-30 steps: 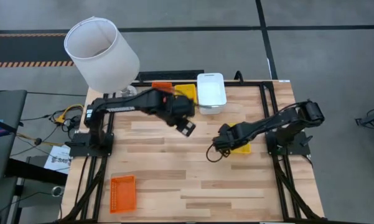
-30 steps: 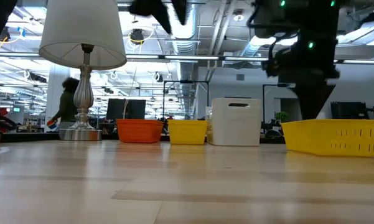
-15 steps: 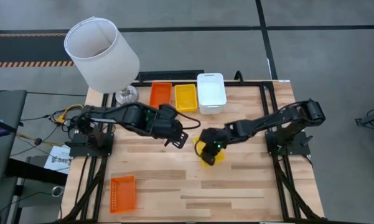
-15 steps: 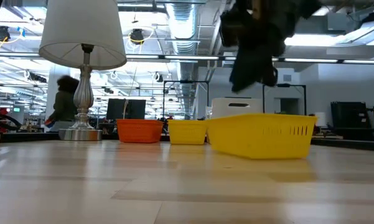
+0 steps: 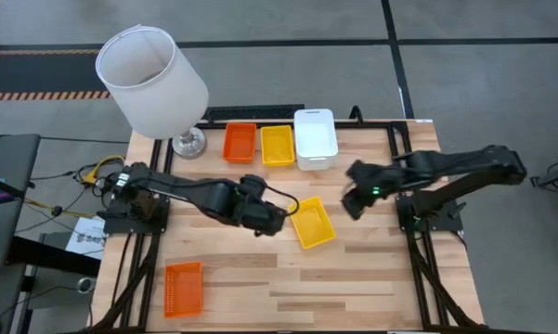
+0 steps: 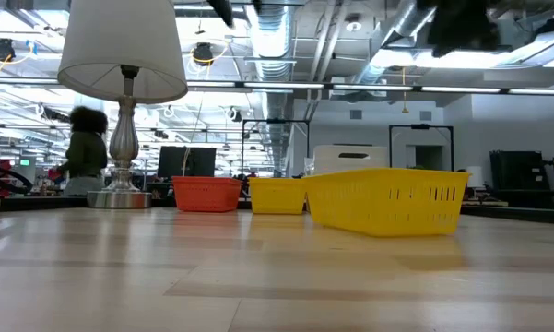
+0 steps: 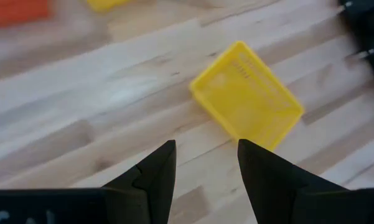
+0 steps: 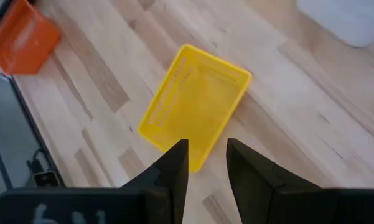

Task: Stack baskets by color
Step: Stack the bottom yellow bin on top of the top yellow bin

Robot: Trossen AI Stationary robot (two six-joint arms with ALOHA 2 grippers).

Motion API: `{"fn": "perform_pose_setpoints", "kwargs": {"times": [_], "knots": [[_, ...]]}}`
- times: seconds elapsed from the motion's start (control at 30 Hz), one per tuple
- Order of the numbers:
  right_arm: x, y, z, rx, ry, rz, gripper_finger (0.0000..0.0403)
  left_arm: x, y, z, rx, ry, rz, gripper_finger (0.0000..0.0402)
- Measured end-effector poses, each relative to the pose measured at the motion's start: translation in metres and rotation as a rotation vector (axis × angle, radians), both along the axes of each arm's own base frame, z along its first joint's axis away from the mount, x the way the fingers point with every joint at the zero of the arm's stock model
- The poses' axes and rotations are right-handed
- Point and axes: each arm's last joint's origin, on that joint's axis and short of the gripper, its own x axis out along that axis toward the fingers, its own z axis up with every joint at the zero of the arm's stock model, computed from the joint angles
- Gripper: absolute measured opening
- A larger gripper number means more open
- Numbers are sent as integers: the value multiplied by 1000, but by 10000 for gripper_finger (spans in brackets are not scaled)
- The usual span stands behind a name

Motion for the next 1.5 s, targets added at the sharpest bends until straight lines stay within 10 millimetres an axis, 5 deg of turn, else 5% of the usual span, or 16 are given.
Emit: {"fn": "perform_pose_setpoints", "kwargs": {"times": [0.27,0.53,1.03,1.37,1.5], "knots": [[-44,-1,18,-37,-84,-108,131,39,15,-83,-100,-202,30,160],[-49,0,20,-35,-94,-99,131,47,32,-137,-216,-238,100,160],[-46,0,11,-68,15,-88,131,71,37,-184,-266,-244,132,160],[-43,1,9,-56,28,-118,131,80,37,-186,-308,-326,126,160],[-26,7,-17,-88,96,-83,130,84,38,-182,-322,-376,123,160]]}}
